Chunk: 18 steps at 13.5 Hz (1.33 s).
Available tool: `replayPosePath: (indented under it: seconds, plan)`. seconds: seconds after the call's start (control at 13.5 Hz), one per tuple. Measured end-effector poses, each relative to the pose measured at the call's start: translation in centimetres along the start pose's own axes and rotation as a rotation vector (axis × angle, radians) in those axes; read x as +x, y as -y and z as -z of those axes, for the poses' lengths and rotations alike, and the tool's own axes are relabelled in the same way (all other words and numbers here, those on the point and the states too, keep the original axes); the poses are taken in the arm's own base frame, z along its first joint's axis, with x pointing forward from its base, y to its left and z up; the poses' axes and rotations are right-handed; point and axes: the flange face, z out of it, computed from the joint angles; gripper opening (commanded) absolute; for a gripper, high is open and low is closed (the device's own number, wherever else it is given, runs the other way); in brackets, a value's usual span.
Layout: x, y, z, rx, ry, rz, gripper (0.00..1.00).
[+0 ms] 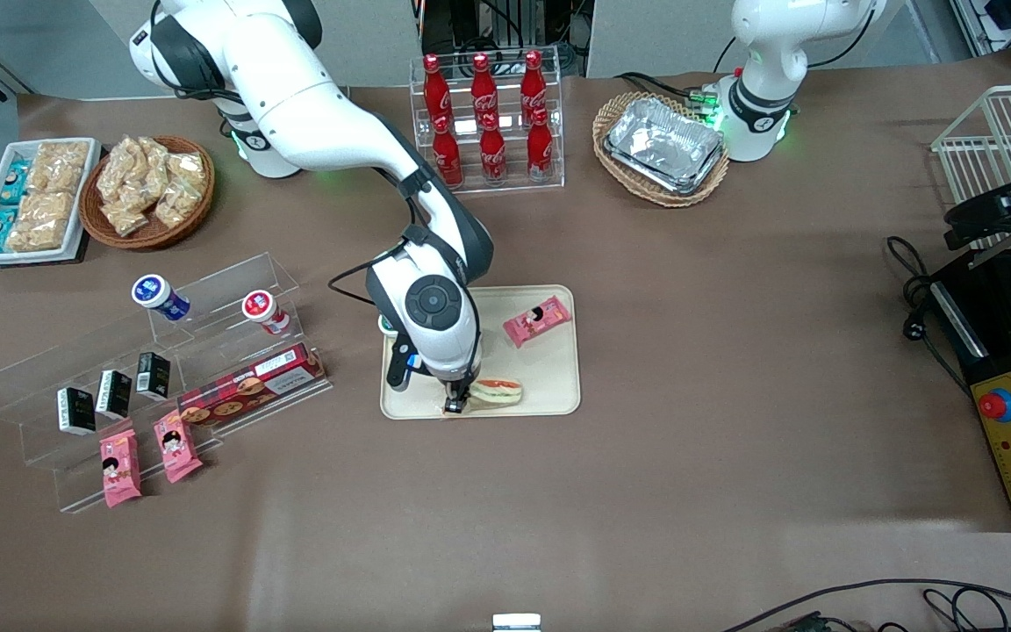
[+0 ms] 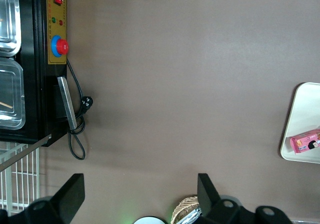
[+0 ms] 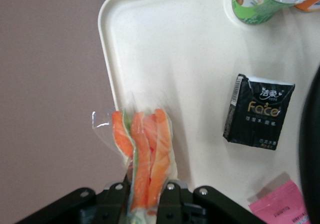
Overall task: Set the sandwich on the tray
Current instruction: 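Lower the sandwich onto the tray and open the right gripper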
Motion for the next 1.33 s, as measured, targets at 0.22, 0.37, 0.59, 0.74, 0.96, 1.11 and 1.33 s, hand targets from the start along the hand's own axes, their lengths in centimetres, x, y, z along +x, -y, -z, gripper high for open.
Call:
replayPosePath:
  seconds: [0.22, 0.37, 0.59, 0.74, 0.96, 1.11, 1.33]
  plan:
    - [-0.2, 0.0, 0.2, 0.006, 0.001, 0.011, 0.07]
    - [-0.2, -0.1, 0.3, 0.007, 0.0, 0.015, 0.08]
    - [-0.1, 0.2, 0.6, 0.015, 0.001, 0.015, 0.08]
    - [-0.1, 0.3, 0.7, 0.02, -0.003, 0.02, 0.08]
    - [-0.1, 0.3, 0.6, 0.017, -0.007, 0.023, 0.08]
    - [0.1, 0.1, 0.4, 0.007, -0.017, 0.034, 0.08]
    - [0.2, -0.2, -0.4, -0.005, -0.028, 0.042, 0.08]
